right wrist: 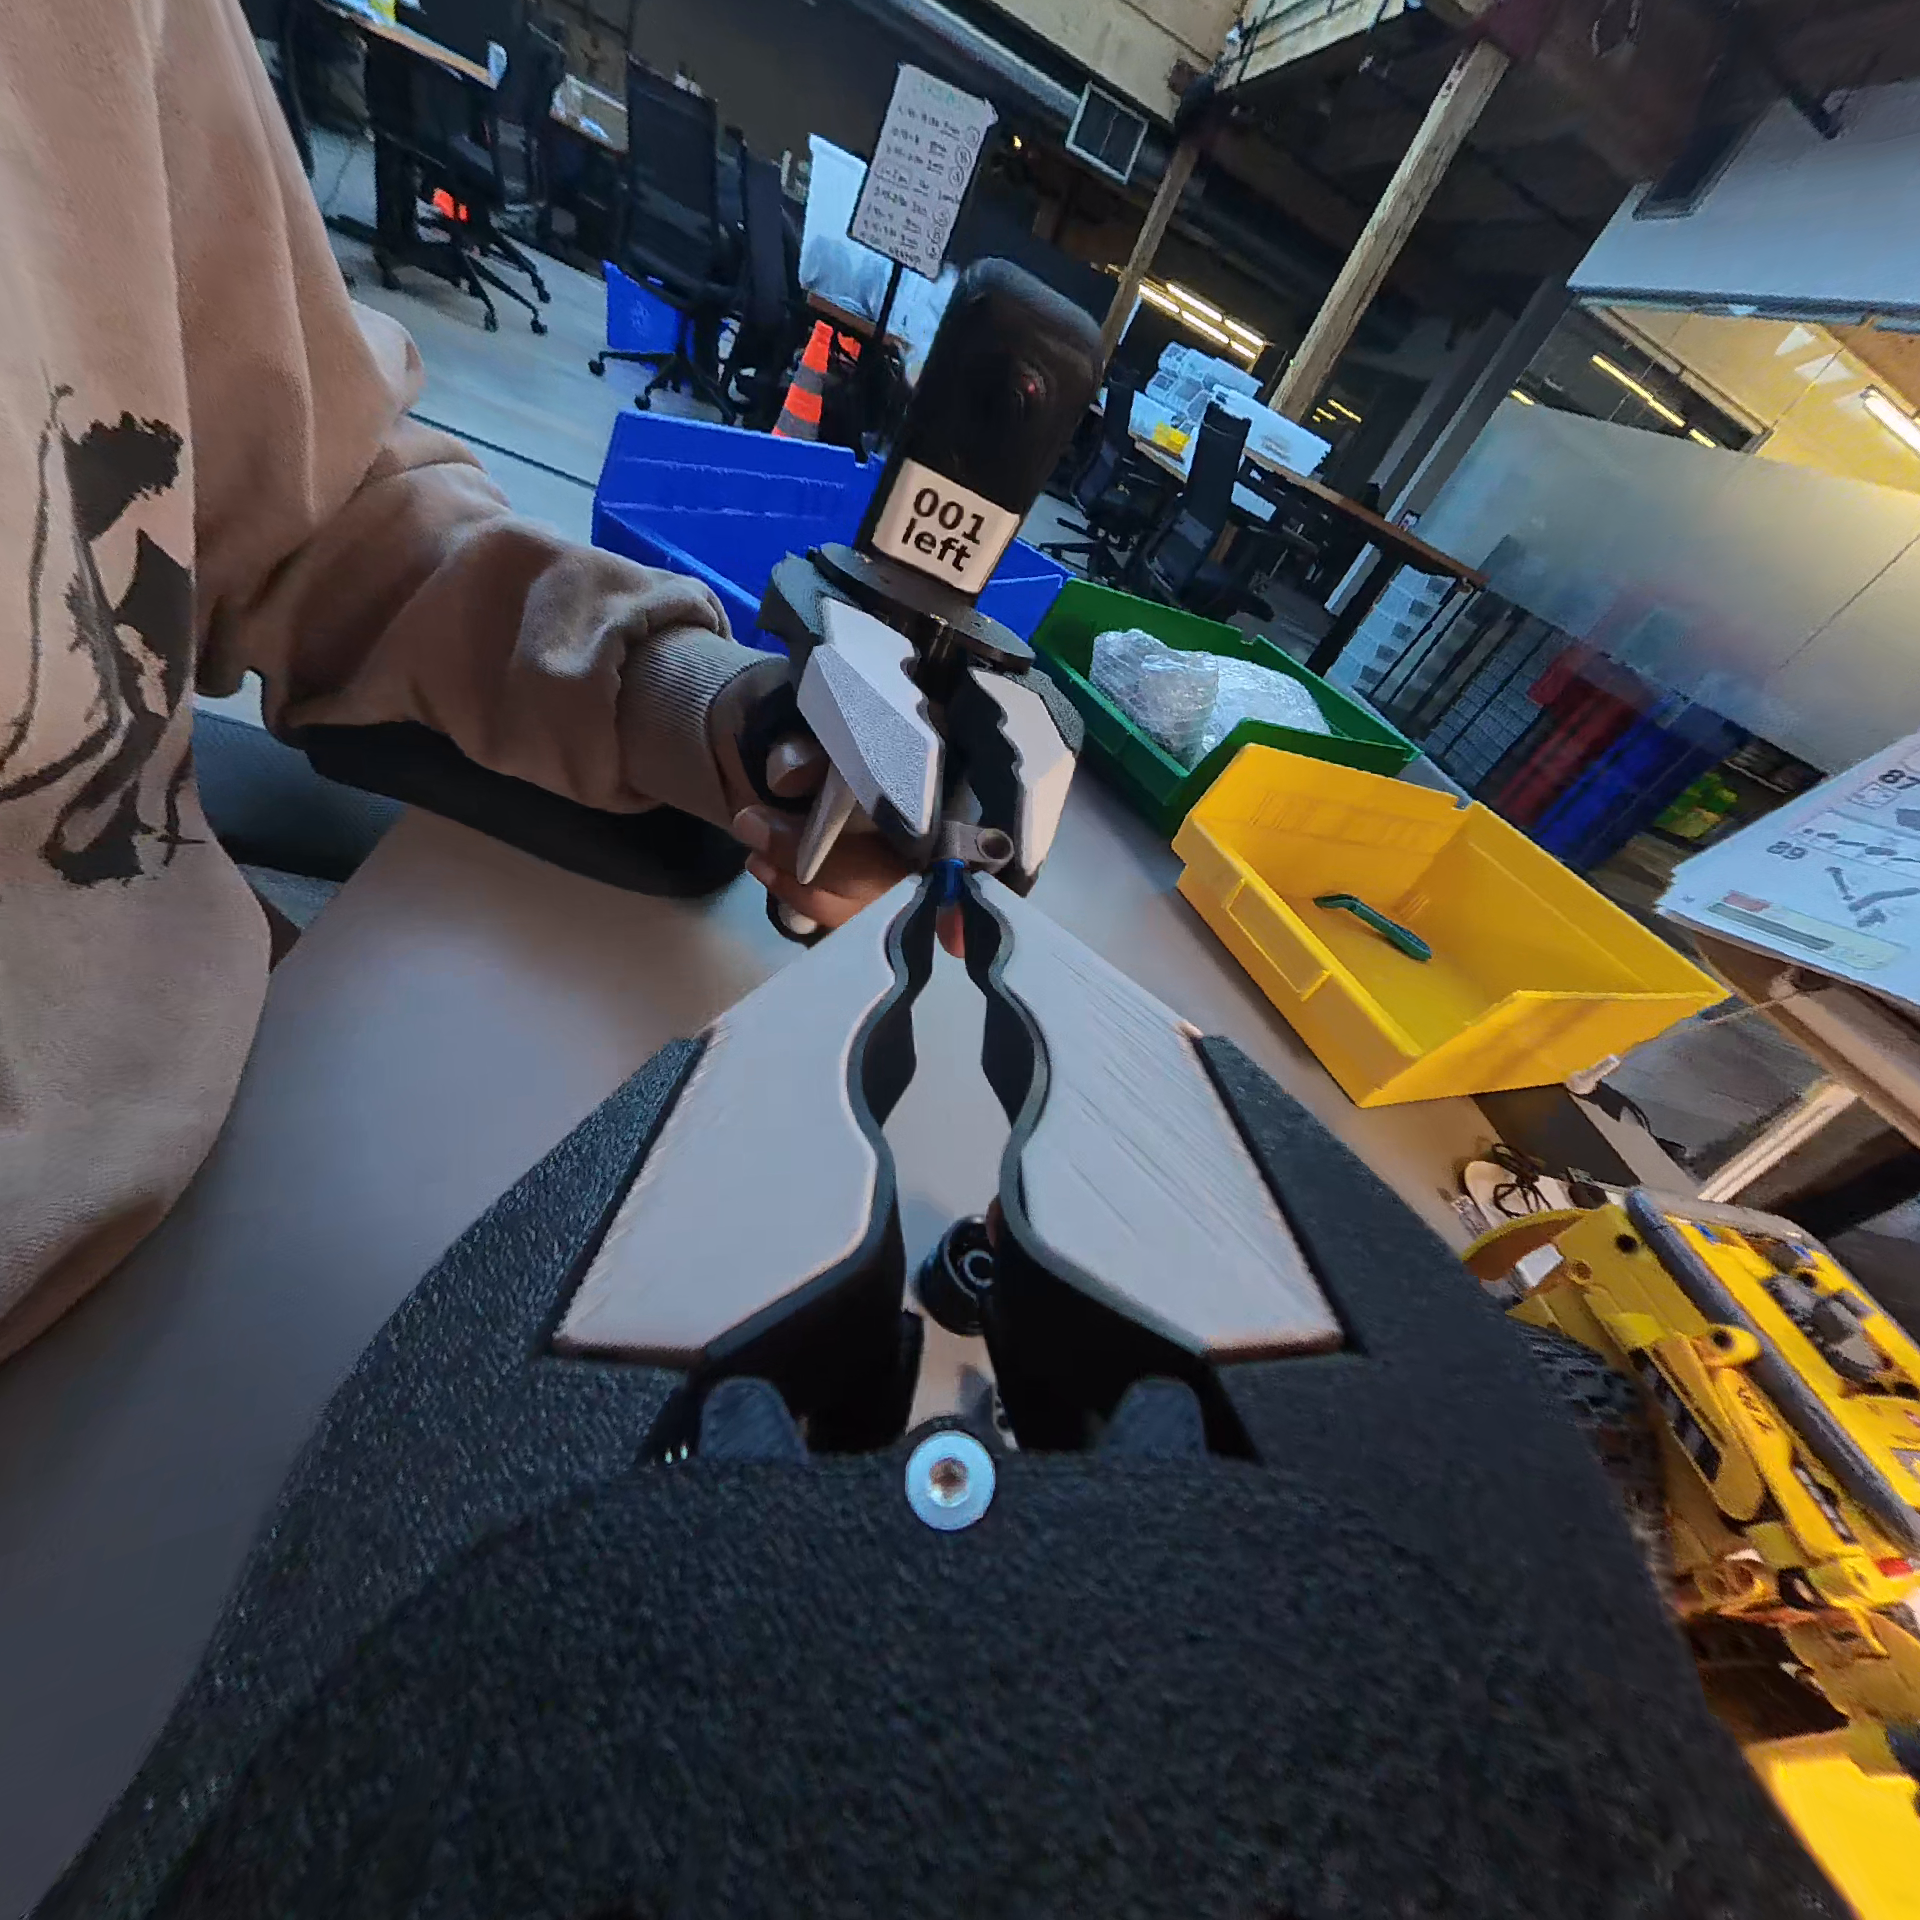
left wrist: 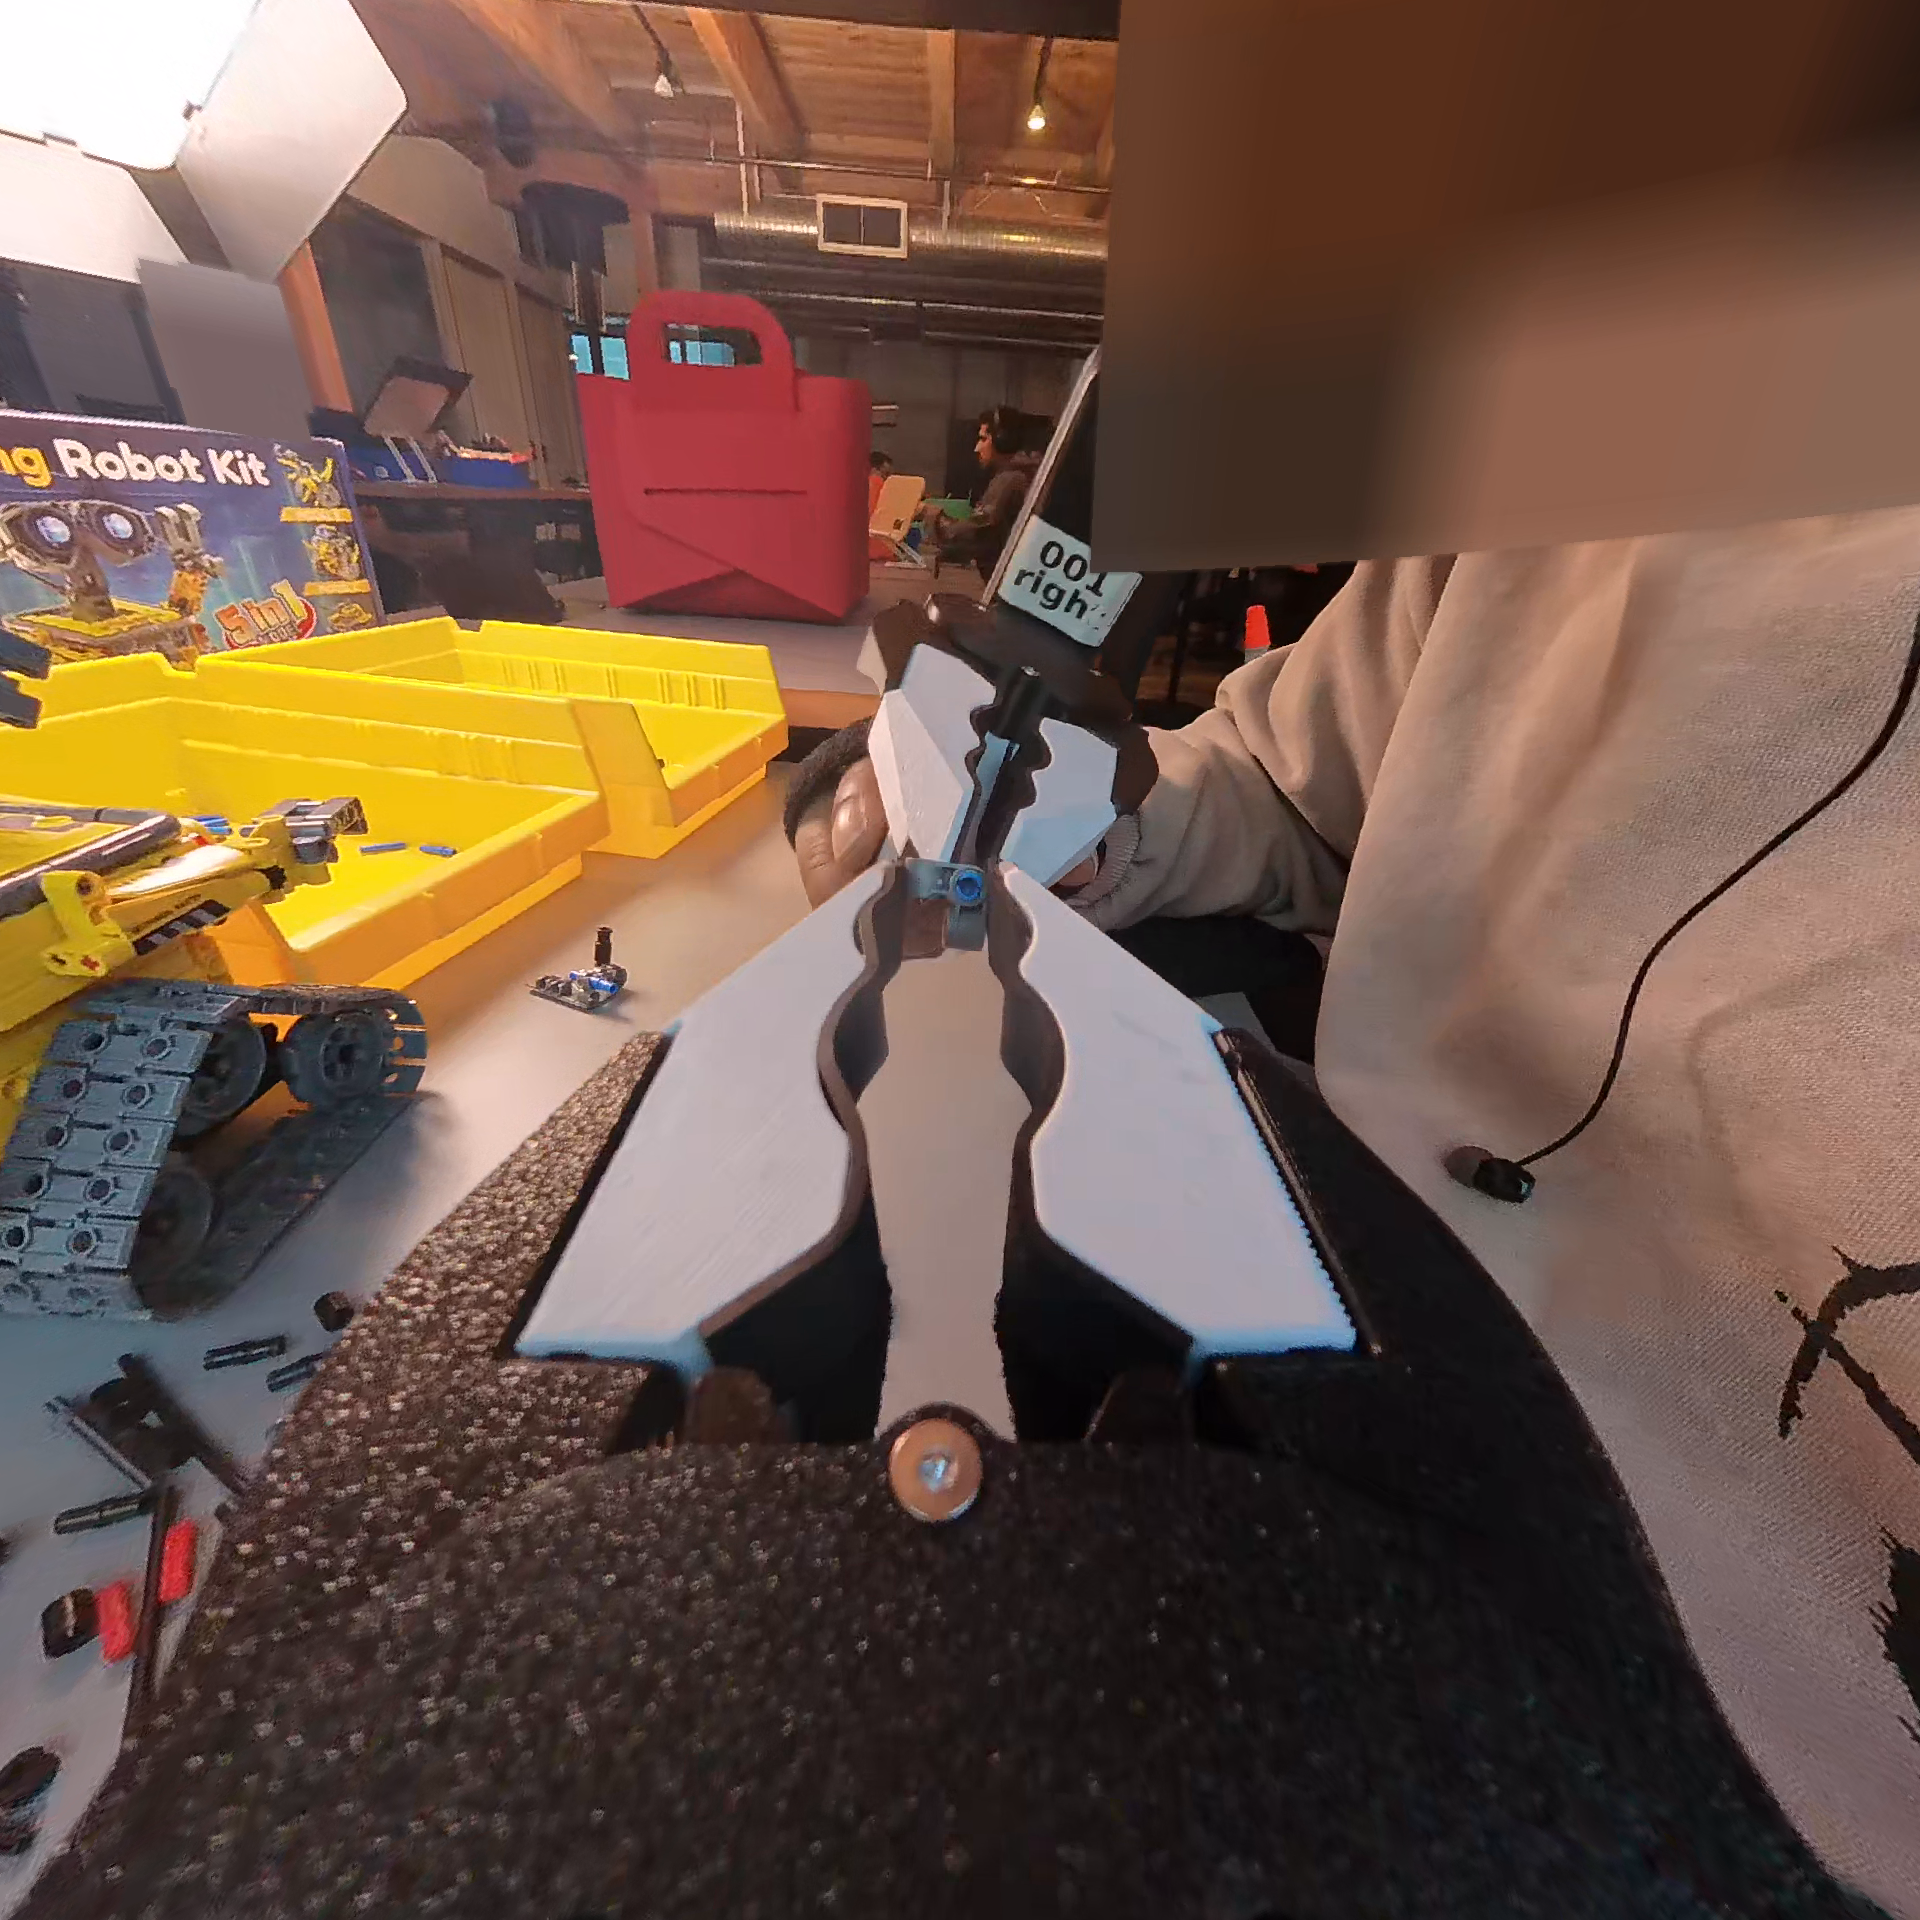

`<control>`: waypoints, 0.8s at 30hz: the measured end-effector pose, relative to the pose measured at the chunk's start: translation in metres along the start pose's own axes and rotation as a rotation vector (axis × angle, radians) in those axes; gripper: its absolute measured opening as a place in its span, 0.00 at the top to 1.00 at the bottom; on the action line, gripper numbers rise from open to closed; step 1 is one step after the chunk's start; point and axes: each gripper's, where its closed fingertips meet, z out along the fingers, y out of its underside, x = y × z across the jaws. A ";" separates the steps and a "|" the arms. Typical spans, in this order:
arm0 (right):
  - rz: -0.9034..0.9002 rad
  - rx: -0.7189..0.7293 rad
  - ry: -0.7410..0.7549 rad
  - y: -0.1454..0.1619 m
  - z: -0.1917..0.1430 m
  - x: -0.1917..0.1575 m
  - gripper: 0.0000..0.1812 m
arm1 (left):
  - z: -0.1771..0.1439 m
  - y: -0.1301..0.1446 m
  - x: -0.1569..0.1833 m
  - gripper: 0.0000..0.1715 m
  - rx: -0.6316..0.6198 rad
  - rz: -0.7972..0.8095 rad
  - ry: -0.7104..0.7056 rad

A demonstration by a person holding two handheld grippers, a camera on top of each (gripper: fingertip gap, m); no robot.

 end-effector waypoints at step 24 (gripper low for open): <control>-0.047 -0.084 0.040 0.016 -0.019 0.021 1.00 | -0.023 -0.017 -0.025 0.91 0.052 -0.051 -0.090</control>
